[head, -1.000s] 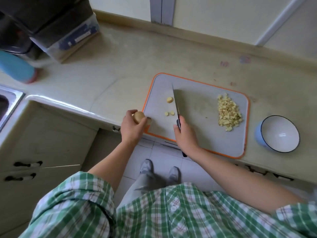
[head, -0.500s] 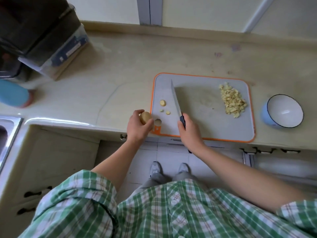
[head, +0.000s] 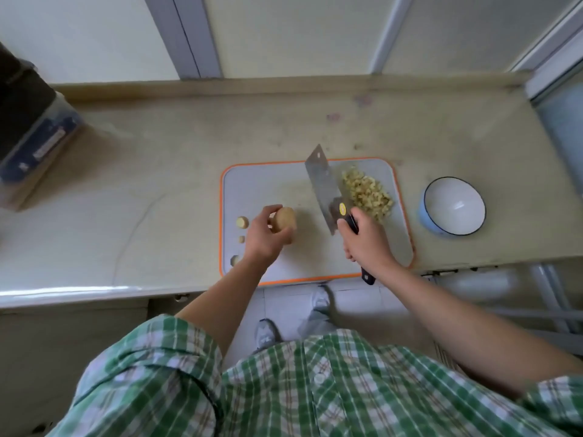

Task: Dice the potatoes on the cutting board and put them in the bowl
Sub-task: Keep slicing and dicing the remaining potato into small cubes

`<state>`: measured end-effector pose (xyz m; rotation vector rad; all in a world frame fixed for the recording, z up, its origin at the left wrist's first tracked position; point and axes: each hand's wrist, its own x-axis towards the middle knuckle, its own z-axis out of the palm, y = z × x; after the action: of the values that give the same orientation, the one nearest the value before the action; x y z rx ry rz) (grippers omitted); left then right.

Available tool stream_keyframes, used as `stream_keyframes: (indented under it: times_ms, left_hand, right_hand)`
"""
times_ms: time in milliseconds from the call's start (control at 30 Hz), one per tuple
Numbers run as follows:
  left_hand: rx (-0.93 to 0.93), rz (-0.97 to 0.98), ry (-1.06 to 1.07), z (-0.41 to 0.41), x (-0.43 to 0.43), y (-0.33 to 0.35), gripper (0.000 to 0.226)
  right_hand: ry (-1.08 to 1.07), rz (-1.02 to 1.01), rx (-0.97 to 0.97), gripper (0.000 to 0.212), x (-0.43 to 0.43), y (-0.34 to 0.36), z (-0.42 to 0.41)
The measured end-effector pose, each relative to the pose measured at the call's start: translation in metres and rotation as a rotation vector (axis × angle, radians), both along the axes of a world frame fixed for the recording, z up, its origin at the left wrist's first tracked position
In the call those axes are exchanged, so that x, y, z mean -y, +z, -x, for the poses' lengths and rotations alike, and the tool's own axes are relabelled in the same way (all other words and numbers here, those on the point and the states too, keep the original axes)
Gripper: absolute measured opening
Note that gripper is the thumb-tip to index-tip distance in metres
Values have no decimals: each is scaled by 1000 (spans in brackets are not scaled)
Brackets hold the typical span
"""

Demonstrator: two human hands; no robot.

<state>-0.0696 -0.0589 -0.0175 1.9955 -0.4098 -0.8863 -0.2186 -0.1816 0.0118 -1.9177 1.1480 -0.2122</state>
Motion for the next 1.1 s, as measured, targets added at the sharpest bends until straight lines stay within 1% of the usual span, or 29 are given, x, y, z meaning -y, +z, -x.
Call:
stream_keyframes:
  times_ms: [100,167,233,333,400,533,600,667,833,967,1100]
  left_hand:
    - [28,-34,-76,8,39,-1,49]
    - [110,-97,-131,8,59,-2,49]
    - [165,-144,-139,6,71,-2,47]
    - [252,-228,-172,2,79,-3,45]
    - [305,-271,-189,3,80,-3,46]
    - [405,-304,-157,11,81,-1,55]
    - [449,-327,-196,12,80,1,59]
    - [479,-348,-232,10,77,1,58]
    - [493,-337,-223,5,73,1,54]
    - [462,-301,-187,5,73,0,45]
    - [446,-280,-181,0,74,-2,37]
  right_hand:
    - [30,35,-38,19,29,-3,3]
    - [103,92,-85,19,47,-4,1]
    - [194,175,-117,21,59,-5,-1]
    - [316,254,-207,22,69,-9,-6]
    - [415,267,-275,21,72,-13,-9]
    - [565,293,-404,19,76,-23,-15]
    - [591,282,-427,17,77,-22,-17]
    - [608,278,-414,15,77,-19,-20]
    - [573,286,-299,14,79,0,-30]
    - [651,326,-359,14,75,9,-35]
    - [664,329,-398,14,73,15,-36]
